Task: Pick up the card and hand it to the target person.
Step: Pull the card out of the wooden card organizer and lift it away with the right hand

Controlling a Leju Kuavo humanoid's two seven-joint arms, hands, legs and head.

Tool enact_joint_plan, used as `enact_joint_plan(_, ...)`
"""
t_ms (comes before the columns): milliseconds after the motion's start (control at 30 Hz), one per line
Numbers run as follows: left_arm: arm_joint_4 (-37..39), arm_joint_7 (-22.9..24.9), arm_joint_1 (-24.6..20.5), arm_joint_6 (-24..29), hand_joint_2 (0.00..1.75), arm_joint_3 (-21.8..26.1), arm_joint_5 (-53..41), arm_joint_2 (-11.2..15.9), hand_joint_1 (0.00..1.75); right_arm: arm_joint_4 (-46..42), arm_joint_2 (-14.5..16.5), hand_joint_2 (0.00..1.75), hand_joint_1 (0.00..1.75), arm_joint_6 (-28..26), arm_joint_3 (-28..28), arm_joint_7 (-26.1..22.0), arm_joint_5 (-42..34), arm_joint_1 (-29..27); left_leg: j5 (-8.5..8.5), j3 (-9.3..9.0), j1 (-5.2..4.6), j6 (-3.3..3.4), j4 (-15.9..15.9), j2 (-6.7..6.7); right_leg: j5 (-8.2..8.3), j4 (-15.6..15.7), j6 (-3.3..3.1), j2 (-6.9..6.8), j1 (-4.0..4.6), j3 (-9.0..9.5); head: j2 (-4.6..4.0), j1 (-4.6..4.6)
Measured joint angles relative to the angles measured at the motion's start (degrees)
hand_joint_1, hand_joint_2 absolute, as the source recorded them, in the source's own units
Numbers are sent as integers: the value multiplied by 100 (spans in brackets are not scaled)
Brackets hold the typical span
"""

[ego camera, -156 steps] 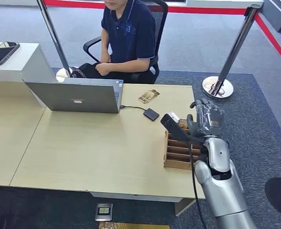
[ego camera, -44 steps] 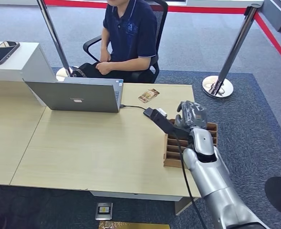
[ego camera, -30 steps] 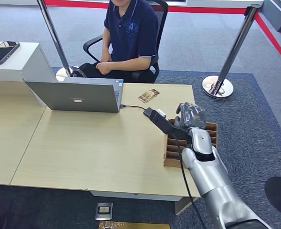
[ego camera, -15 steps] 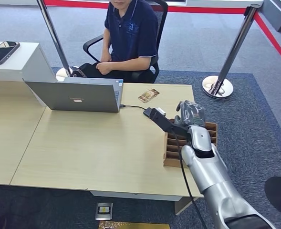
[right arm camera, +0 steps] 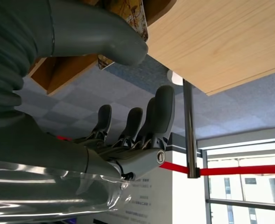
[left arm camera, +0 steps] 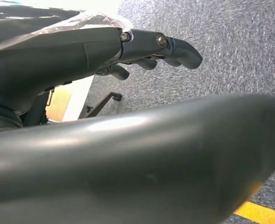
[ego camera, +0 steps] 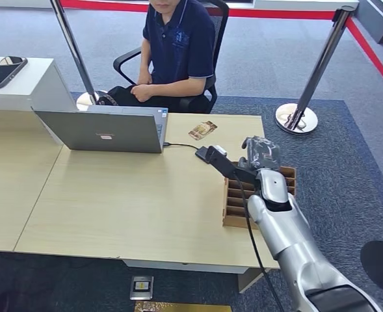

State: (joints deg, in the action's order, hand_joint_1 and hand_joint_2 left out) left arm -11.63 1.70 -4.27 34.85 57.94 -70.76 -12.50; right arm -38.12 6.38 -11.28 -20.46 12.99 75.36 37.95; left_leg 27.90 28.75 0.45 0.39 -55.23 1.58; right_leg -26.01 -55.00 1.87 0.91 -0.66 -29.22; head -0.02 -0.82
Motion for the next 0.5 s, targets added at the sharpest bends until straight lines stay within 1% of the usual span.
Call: enact_joint_plan(500, 0, 2, 0, 28, 0, 2, 45, -1, 0, 106, 28, 175, 84, -28, 65, -49, 20, 23, -10, 0, 0, 0, 0, 0, 11, 0, 2, 0, 1, 0, 0, 1)
